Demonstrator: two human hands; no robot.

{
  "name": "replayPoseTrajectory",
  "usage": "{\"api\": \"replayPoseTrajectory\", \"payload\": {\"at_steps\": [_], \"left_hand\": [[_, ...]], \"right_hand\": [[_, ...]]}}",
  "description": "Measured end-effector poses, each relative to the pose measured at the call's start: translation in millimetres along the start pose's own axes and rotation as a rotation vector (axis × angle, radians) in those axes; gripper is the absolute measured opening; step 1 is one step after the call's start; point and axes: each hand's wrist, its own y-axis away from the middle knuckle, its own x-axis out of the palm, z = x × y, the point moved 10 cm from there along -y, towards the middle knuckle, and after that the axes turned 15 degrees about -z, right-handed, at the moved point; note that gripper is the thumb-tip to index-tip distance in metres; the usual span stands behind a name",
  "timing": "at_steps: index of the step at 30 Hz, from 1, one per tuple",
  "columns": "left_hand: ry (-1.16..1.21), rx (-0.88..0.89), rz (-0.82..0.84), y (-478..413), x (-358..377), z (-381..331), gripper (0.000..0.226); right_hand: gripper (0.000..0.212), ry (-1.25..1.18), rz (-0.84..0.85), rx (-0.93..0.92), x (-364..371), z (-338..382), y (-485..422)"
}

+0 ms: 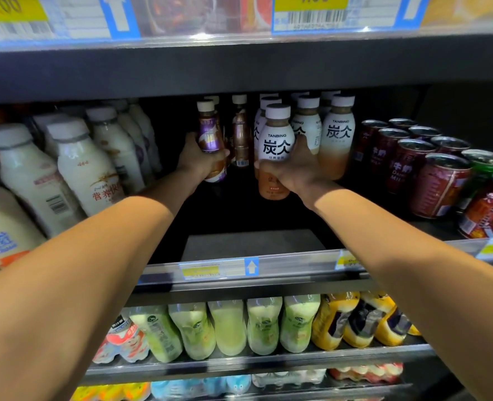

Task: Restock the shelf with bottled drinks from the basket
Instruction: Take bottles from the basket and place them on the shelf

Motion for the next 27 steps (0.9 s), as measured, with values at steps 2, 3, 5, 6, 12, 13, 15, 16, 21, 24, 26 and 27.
{"api": "replayPoseTrajectory", "payload": {"at_steps": [2, 3, 5, 6, 12, 13, 15, 16, 21, 24, 26, 27], "left_hand": [[-0.018, 0.023, -0.022, 2.6, -1.8, -2.2, 0.073], [-0.073, 0.04, -0.042, 4.8, -3.7, -4.4, 0.071], [-0.295, 0.086, -0.093, 13.2, -11.0, -10.9, 0.069], [-0.419, 0.122, -0.108, 20.4, -14.7, -15.8, 0.068], [-0.796, 0.368, 0.137, 97.9, -24.2, -67.6, 0.035], [-0.804, 0.394, 0.183, 113.2, -27.5, -80.0, 0.032], [-0.823, 0.447, 0.261, 145.4, -33.3, -101.3, 0.028], [-0.832, 0.498, 0.277, 162.6, -35.8, -110.8, 0.026], [-0.707, 0.952, 0.315, 265.4, -27.8, -174.1, 0.033], [-0.592, 1.089, 0.464, 316.0, 4.7, -185.2, 0.029], [-0.507, 1.189, 0.498, 351.1, 23.9, -193.7, 0.031], [-0.464, 1.223, 0.516, 367.6, 35.0, -196.6, 0.035]], "right_hand": [[0.071, 0.012, 0.025, 0.009, 0.6, -0.8, 4.3], [0.075, 0.024, 0.038, 0.016, 0.7, -2.7, 5.5], [0.07, 0.052, 0.074, 0.014, -2.6, -1.3, 10.8], [0.058, 0.083, 0.109, -0.002, -4.3, 1.8, 15.5], [0.047, 0.743, 0.157, -0.306, -29.1, 19.4, 34.7], [0.045, 0.832, 0.138, -0.346, -37.0, 21.8, 40.0], [0.034, 0.985, 0.075, -0.478, -59.9, 32.8, 57.6], [0.03, 1.044, 0.038, -0.573, -72.8, 39.8, 70.5], [0.033, 1.139, -0.124, -0.757, -142.4, 54.5, 130.4], [0.038, 1.139, -0.104, -0.647, -191.2, 23.7, 151.2], [0.042, 1.165, -0.164, -0.566, -233.3, -0.4, 164.9], [0.042, 1.182, -0.204, -0.514, -256.2, -14.2, 171.8]]}}
